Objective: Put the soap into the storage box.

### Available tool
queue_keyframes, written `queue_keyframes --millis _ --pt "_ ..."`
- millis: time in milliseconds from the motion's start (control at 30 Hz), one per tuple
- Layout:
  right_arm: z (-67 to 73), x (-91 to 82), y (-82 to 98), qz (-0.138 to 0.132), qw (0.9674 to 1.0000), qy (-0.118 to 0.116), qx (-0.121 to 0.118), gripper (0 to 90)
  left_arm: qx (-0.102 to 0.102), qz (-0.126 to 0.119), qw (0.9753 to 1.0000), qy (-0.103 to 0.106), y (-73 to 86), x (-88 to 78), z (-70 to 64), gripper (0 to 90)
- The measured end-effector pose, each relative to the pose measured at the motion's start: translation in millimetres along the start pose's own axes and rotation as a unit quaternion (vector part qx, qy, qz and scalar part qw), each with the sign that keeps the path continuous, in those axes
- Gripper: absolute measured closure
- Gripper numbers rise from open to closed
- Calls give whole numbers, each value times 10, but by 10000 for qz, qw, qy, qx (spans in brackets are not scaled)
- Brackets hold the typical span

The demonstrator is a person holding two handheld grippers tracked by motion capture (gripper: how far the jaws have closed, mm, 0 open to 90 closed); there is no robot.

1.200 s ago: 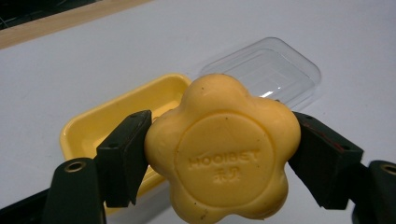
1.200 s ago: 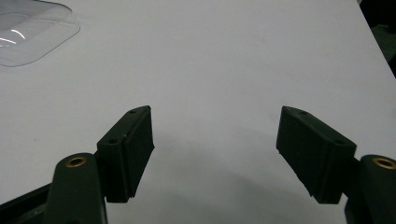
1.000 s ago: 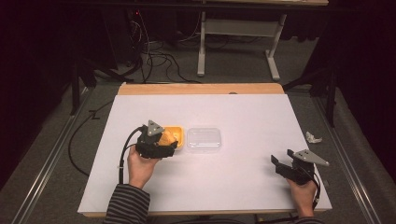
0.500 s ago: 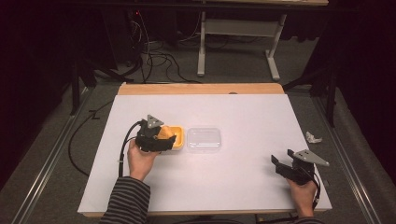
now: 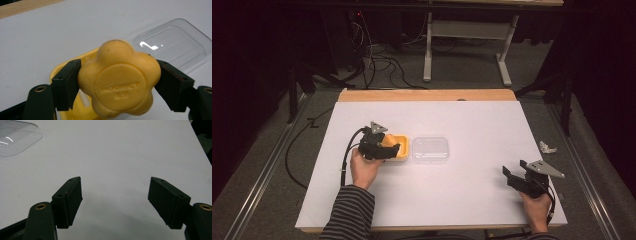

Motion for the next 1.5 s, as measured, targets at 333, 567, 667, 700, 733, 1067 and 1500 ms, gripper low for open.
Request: queue_keyframes --millis 333,567,667,700,733,1067,1500 --pt "-2 -7 1 -35 10000 15 -13 278 -118 168 9998 -67 7 104 78 263" --pt "-3 -16 3 -84 10000 28 11 278 -61 296 9994 -154 22 202 55 263" --pt "-3 -14 2 -80 10000 25 -20 278 -56 327 9993 -142 31 237 37 263" --pt "-3 -14 2 -77 10000 29 -21 279 -49 340 9993 -141 33 245 36 263" --pt "-3 -13 2 -77 10000 32 -28 279 -50 356 9993 -137 34 260 33 263" --pt "-4 -17 2 -96 9999 62 -3 280 -86 556 9984 -91 42 392 21 263" --pt "-6 -17 3 -105 9999 48 7 278 -28 596 9981 -172 48 479 -21 261"
Point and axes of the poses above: each handheld gripper's, and its own axes: x roughly forward along the jaws, y roughly out of its underside, z roughly to its left, the point moved 2 cm from there along x, roughly forward along the jaws, and after that the axes turned 6 degrees about -y, right-handed, at the moved point
